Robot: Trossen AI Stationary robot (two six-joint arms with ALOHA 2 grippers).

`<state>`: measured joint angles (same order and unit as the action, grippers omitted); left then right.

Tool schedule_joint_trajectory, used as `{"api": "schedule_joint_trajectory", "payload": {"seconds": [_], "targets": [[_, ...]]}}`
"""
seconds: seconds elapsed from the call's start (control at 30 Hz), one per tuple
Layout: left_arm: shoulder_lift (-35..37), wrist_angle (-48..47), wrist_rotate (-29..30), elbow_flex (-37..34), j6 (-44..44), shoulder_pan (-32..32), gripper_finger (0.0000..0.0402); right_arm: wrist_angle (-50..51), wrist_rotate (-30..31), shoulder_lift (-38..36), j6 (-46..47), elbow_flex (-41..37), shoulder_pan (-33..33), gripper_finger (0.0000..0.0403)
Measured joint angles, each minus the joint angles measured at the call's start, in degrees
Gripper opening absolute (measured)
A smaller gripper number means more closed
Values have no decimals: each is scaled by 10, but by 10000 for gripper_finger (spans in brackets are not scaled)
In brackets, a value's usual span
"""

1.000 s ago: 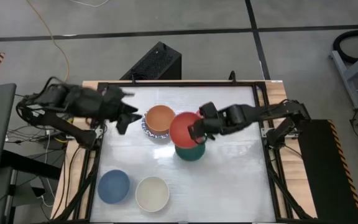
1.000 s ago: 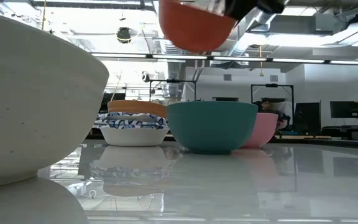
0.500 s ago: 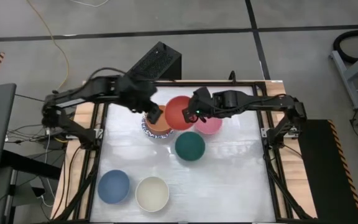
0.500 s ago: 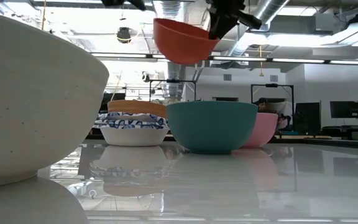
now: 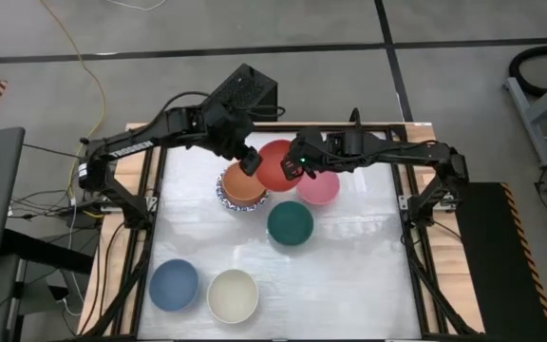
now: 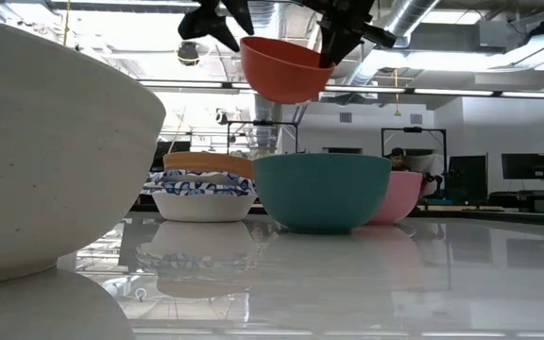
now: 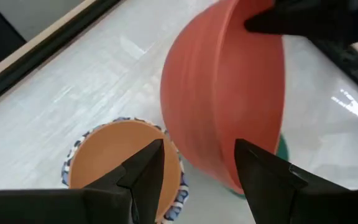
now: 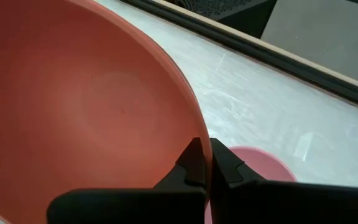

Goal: Nest bowls inside each other
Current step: Stack the orange bowl on top of the brown bowl

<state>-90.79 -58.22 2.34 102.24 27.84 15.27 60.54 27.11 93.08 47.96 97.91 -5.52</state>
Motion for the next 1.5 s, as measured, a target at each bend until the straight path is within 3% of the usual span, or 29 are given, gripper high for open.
{"api": "schedule_joint_trajectory", "payload": {"seconds": [0.47, 0.6, 0.83, 1.23, 1.37, 1.5], "targets": [[-42, 4, 29, 0, -29, 6, 178, -19, -20, 0, -63, 0, -22, 9], [-53, -1, 33, 0, -25, 5, 136, -14, -32, 0, -75, 0, -24, 9], [-57, -6, 67, 0, -26, 8, 17, -13, -33, 0, -80, -2, -25, 18], [-57, -46, 67, 0, -50, 16, 0, -23, -79, 0, -121, -2, -27, 142], [-57, -75, 10, 0, -50, 41, 1, -40, -94, -13, -151, -2, -25, 190], [-57, -111, -27, 1, -60, 71, 1, -39, -92, -47, -165, -2, -24, 213]]}}
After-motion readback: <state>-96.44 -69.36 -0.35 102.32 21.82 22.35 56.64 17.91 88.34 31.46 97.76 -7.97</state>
